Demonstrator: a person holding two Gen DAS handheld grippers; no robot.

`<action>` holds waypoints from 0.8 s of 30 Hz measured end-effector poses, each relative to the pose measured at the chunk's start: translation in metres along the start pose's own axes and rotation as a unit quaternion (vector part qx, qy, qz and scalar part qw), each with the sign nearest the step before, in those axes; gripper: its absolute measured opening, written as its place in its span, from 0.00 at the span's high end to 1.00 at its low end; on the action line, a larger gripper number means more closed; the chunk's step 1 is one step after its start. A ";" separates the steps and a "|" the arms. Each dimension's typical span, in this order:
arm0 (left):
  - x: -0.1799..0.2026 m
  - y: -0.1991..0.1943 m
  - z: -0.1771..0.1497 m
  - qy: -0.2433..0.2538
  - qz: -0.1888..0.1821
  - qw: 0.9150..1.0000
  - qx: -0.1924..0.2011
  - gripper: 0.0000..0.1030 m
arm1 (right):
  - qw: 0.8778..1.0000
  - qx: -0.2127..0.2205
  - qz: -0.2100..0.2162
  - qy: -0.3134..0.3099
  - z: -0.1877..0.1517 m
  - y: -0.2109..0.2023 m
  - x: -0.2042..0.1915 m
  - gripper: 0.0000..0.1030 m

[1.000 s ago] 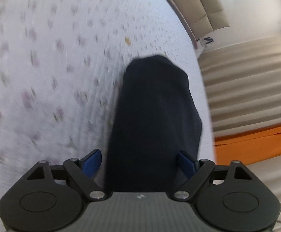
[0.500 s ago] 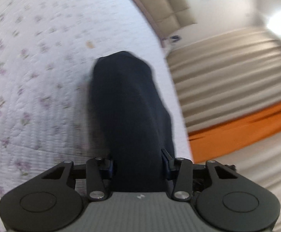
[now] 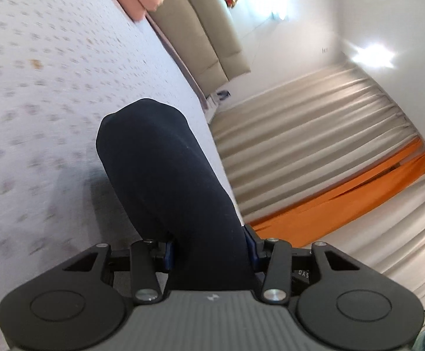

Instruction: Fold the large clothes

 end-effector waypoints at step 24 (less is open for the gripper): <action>0.058 -0.068 -0.156 0.230 0.296 0.920 0.111 0.64 | 0.933 -0.042 -0.251 -0.255 -0.163 0.047 -0.071 0.96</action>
Point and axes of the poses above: each gripper's, at about its wrist camera, not at the fingertips, and y roughly the way its jaws point, x to its right, z to its top, the point moved 2 cm from there along y, roughly the way its jaws point, and after that the axes turned 11 degrees about z, right-handed, at the moved point
